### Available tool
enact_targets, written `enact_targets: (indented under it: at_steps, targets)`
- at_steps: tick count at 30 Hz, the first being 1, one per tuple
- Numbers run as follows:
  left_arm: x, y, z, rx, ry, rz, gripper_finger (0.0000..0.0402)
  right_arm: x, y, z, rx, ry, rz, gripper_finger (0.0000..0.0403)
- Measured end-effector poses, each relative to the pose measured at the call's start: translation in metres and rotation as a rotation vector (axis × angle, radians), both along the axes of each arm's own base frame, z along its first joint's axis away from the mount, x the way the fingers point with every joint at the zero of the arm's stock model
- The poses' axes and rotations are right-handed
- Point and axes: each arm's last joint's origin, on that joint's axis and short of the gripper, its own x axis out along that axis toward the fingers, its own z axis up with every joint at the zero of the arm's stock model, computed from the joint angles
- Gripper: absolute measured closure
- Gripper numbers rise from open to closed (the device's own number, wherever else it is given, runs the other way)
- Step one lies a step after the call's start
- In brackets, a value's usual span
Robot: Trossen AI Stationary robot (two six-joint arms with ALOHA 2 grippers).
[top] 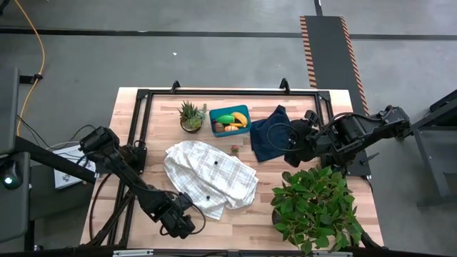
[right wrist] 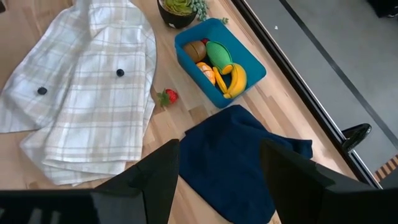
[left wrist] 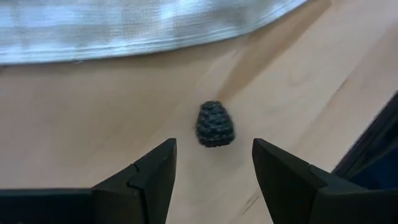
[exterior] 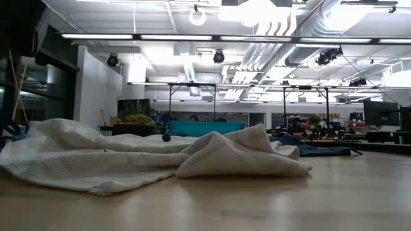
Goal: Pick and placing Produce into tupperware
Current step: Put the blackberry into the blue bin
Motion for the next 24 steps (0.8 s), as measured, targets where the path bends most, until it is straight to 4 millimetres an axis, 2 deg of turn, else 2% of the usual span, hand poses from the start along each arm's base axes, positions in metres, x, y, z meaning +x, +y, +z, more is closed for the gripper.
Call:
enact_targets:
  at_steps: [18, 24]
  targets:
    - [-0.0073, 0.0073, -0.0045, 0.083, 0.076, 0.063, 0.0202, 0.0031, 0.0012, 0.0016, 0.012, -0.035, 0.003, 0.019]
    - [-0.004, 0.0053, -0.0035, 0.079, 0.032, 0.038, 0.0202, 0.0033, 0.0013, 0.0016, 0.013, -0.036, 0.003, 0.019]
